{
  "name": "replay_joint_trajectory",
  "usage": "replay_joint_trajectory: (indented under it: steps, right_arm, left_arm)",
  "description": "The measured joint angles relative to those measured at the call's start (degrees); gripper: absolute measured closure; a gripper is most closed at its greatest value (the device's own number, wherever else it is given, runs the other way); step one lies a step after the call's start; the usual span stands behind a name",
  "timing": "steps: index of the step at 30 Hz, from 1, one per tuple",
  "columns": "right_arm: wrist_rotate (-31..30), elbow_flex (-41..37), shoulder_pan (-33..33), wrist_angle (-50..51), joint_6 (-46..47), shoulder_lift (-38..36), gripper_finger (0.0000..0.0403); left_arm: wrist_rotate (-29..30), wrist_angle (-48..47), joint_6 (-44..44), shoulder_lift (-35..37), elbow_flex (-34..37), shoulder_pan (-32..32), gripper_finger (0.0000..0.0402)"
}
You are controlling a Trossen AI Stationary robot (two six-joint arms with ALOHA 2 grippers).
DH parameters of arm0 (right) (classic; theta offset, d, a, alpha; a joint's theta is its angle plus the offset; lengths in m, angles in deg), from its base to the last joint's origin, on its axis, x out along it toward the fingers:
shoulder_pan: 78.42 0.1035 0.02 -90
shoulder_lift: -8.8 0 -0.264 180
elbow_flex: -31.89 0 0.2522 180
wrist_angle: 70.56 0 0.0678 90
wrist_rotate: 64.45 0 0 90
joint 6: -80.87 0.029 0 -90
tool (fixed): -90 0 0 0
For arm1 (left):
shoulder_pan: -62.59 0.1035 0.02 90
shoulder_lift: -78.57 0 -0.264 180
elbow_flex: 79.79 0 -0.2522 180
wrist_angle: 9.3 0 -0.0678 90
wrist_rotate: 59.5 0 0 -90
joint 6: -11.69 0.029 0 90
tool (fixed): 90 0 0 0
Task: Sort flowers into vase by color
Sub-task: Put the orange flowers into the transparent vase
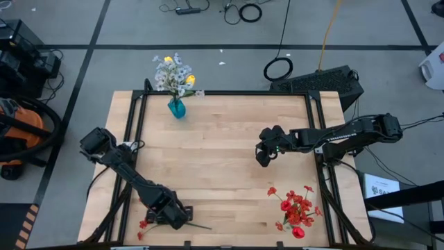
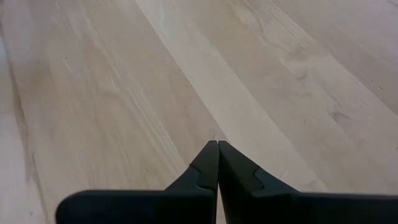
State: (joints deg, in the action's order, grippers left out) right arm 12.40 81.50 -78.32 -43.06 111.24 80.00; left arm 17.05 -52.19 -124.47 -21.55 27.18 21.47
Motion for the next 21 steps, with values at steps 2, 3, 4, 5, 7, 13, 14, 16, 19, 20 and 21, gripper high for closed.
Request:
replay_joint_trajectory:
  steps: [2,3,4,5,7,13,14,16,19,20,21]
  right_arm:
    - [0.0,0.0,0.0,-0.2,0.0,0.0,0.0403]
    - [0.0,0.0,0.0,-0.1,0.0,0.0,0.0403]
    - [0.0,0.0,0.0,-0.1,0.0,0.0,0.0403]
    - [0.0,0.0,0.0,-0.2,0.0,0.0,0.0403]
    - [0.0,0.0,0.0,-0.1,0.0,0.0,0.0403]
    - [0.0,0.0,0.0,-0.1,0.0,0.0,0.0403]
    - [0.0,0.0,0.0,-0.1,0.0,0.0,0.0403]
    - [0.0,0.0,0.0,-0.1,0.0,0.0,0.0403]
    - [0.0,0.0,0.0,-0.1,0.0,0.0,0.0403]
    - [-0.1,0.0,0.0,-0.1,0.0,0.0,0.0403]
    - [-0.1,0.0,0.0,-0.1,0.0,0.0,0.0403]
  left_arm:
    - [0.2,-1.1,0.0,0.0,0.0,0.0,0.0227]
    - [0.2,-1.4,0.2,0.0,0.0,0.0,0.0227]
    - [0.3,-1.4,0.4,0.0,0.0,0.1,0.0227]
    - [0.5,-1.2,0.8,0.0,0.1,0.1,0.0227]
    - [0.5,-1.2,2.2,0.0,0.4,0.1,0.0227]
    - [-0.1,-1.1,6.4,0.0,0.6,0.1,0.0227]
    - [-0.2,-0.9,6.5,0.0,0.6,0.1,0.0226]
    - [-0.3,-0.4,7.5,0.0,0.6,0.1,0.0226]
    - [-0.3,-0.9,8.0,-0.6,0.6,0.1,0.0226]
    - [-0.3,-1.8,8.2,-1.2,0.6,0.0,0.0226]
    - [-0.3,-3.1,9.2,-1.7,0.6,-0.2,0.0226]
